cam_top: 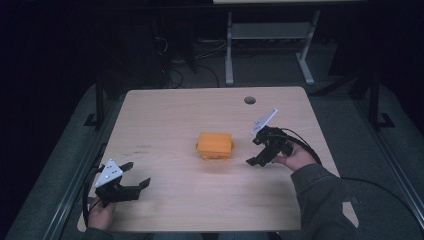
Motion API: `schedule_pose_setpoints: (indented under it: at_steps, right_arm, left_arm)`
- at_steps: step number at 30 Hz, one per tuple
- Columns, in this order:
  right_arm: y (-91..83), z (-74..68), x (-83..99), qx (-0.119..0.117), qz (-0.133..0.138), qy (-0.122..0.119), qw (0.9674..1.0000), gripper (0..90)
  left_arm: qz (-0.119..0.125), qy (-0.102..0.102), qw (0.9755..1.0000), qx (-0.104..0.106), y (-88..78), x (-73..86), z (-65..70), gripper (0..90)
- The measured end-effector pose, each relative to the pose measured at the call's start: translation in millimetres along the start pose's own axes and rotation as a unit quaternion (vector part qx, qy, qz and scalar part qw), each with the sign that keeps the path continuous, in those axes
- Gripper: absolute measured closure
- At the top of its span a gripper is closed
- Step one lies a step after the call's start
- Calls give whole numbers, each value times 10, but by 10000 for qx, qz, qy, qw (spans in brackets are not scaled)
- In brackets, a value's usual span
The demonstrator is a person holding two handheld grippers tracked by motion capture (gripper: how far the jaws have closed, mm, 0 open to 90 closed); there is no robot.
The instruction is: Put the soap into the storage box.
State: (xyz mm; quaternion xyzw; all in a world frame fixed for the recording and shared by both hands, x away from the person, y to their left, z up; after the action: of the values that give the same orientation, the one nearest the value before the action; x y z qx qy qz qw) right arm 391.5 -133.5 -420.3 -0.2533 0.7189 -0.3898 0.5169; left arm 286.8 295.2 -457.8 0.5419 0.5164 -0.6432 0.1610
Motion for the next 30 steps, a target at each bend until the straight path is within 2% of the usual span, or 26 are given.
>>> schedule_pose_setpoints:
  at_steps: [8, 17, 21, 27, 30]
  right_arm:
    - [-24, -26, 89, 10, 0, 117, 9999, 146]
    - [-66, -43, 187, 86, 77, 101, 9999, 146]
    - [-69, -50, 248, 77, 46, 193, 9998, 146]
    - [-83, -78, 299, 103, 96, 166, 9998, 146]
    - [-84, -94, 325, 106, 81, 238, 9996, 146]
  left_arm:
    - [-13, -2, 10000, 4, 2, 1, 3, 143]
    - [-20, -17, 10000, 10, 5, 3, 10, 143]
    - [-17, -14, 10000, 7, 4, 4, 7, 143]
    - [-17, -6, 10000, 4, 3, 4, 5, 143]
    - [-21, -6, 10000, 5, 4, 4, 5, 143]
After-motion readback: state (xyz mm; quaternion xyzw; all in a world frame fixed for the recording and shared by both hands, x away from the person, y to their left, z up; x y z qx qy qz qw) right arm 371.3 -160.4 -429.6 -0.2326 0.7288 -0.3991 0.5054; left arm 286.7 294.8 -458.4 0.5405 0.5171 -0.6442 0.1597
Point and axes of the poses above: each handheld gripper's, and its own axes: y roughly forward along the jaws, x roughly out of its underside, z roughly to its right, the point moved 4 cm from there along y, roughly forward along the jaws, and after that the axes turned 8 degrees about -x, right-handed, at the moved point
